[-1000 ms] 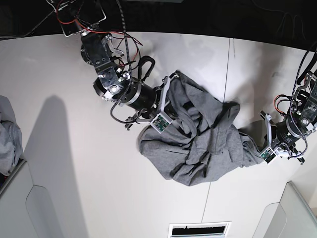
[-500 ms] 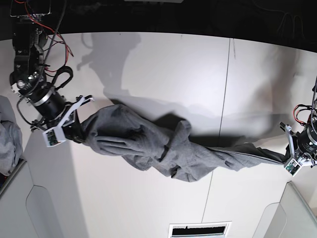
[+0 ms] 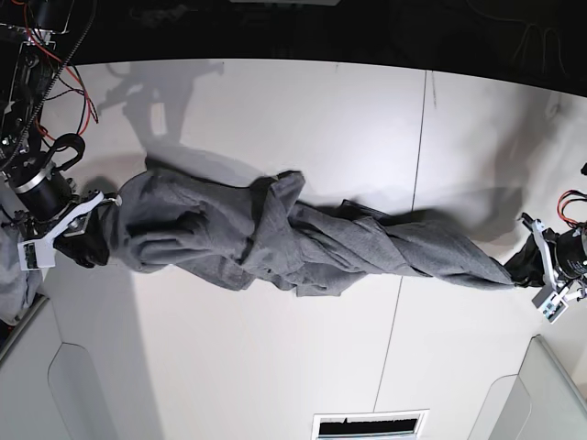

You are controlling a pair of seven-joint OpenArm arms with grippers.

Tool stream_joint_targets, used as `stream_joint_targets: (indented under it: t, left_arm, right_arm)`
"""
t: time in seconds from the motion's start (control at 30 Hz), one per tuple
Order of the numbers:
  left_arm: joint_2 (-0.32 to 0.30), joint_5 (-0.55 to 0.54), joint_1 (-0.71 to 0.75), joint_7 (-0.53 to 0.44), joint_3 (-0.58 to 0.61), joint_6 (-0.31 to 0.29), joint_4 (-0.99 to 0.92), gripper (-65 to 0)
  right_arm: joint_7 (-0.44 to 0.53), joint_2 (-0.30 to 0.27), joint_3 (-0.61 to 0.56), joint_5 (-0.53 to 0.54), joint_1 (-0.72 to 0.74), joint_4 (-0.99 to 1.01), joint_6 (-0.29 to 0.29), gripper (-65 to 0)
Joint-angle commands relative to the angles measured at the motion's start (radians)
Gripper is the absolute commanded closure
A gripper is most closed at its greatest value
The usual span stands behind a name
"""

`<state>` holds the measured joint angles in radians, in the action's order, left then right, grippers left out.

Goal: Layout the t-shirt on the table in an organized manner, then fold the t-shirt properly
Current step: 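Stretch the held t-shirt between both grippers, right gripper pulling away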

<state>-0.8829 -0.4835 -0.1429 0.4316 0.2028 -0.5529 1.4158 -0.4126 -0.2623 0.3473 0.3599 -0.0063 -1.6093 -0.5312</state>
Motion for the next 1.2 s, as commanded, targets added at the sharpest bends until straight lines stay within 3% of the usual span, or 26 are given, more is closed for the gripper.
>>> stream_joint_targets:
  t: [0.0, 0.03, 0.13, 0.2, 0.3, 0.43, 0.6, 0.67, 1.1, 1.17]
  left_arm:
    - [-0.019, -0.007, -0.013, -0.016, -0.014, 0.006, 0.013, 0.0]
    - [-0.013, -0.006, -0.009, -0.016, -0.014, 0.006, 0.013, 0.0]
    - [0.010, -0.006, 0.000, -0.015, -0.014, 0.006, 0.012, 0.0]
    - [0.018, -0.006, 0.011, -0.016, -0.014, 0.007, 0.012, 0.0]
    - [0.022, -0.006, 0.030, -0.016, -0.014, 0.006, 0.012, 0.0]
    - [0.022, -0.006, 0.044, -0.016, -0.014, 0.006, 0.012, 0.0]
    - [0.022, -0.006, 0.043, -0.016, -0.014, 0.006, 0.012, 0.0]
    - [0.021, -0.006, 0.045, -0.016, -0.014, 0.006, 0.012, 0.0]
    - [0.048, -0.006, 0.049, -0.031, -0.014, 0.006, 0.012, 0.0]
    - [0.052, -0.006, 0.053, -0.031, -0.014, 0.006, 0.012, 0.0]
  right_arm:
    - [0.018, -0.006, 0.005, 0.049, 0.014, -0.014, 0.004, -28.2]
    - [0.010, -0.002, 0.005, 0.099, 0.014, -0.014, 0.004, -32.4]
    - [-0.032, 0.022, 0.005, 0.238, 0.014, -0.014, -0.001, -33.1]
    - [-0.069, 0.055, 0.001, 0.295, 0.014, -0.014, -0.036, -33.0]
    - [-0.118, 0.105, -0.063, 0.327, 0.013, -0.014, -0.042, -33.0]
    - [-0.098, 0.150, -0.259, 0.167, 0.014, -0.013, -0.022, -33.0]
    - [0.000, 0.185, -0.457, -0.064, 0.014, 0.051, 0.139, -33.0]
    - [0.024, 0.206, -0.495, -0.116, 0.014, 0.099, 0.177, -33.0]
    - [0.079, 0.333, -0.525, -0.188, 0.076, 0.295, 0.246, -32.6]
    - [0.089, 0.335, -0.525, -0.188, 0.093, 0.317, 0.255, -25.8]
